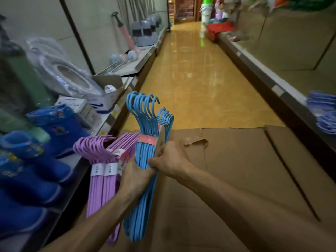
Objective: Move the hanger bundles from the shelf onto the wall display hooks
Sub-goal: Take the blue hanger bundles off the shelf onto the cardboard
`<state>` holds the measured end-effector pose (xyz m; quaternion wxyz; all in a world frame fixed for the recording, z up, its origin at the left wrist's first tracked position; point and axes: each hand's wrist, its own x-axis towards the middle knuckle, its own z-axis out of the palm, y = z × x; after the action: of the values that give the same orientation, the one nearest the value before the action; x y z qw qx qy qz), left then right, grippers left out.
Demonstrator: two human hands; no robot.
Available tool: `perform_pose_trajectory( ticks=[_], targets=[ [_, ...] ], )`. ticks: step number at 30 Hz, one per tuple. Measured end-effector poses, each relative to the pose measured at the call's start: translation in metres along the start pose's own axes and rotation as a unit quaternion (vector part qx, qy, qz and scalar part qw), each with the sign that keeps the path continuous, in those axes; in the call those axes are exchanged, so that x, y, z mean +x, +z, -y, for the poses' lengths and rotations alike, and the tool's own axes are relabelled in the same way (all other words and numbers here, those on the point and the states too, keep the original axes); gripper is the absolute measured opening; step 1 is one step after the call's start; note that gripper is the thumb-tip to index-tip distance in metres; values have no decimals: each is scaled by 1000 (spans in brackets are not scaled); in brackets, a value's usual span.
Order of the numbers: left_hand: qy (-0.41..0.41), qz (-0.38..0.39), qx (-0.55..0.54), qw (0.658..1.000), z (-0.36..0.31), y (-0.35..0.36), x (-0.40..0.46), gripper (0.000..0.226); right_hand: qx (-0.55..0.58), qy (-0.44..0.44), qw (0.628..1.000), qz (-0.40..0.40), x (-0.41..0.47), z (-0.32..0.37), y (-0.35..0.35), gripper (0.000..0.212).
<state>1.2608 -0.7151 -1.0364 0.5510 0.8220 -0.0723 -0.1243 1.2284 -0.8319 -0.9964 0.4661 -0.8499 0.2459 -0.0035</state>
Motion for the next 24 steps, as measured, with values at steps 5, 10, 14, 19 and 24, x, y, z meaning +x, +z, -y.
perform_pose_trajectory(
  ticks=[5, 10, 14, 19, 24],
  targets=[
    [-27, 2, -25, 999, 29, -14, -2, 27, 11, 13, 999, 34, 9, -9, 39, 19],
    [-54, -11, -40, 998, 48, -10, 4, 21, 17, 22, 999, 45, 18, -20, 57, 18],
    [-71, -9, -43, 997, 60, -6, 11, 19, 25, 27, 999, 37, 25, -29, 68, 20],
    [-85, -5, -38, 996, 73, -7, 20, 21, 59, 23, 998, 28, 28, -41, 84, 11],
    [-114, 3, -12, 993, 89, -12, 26, 20, 81, 26, 996, 41, 34, -48, 101, 11]
  ],
)
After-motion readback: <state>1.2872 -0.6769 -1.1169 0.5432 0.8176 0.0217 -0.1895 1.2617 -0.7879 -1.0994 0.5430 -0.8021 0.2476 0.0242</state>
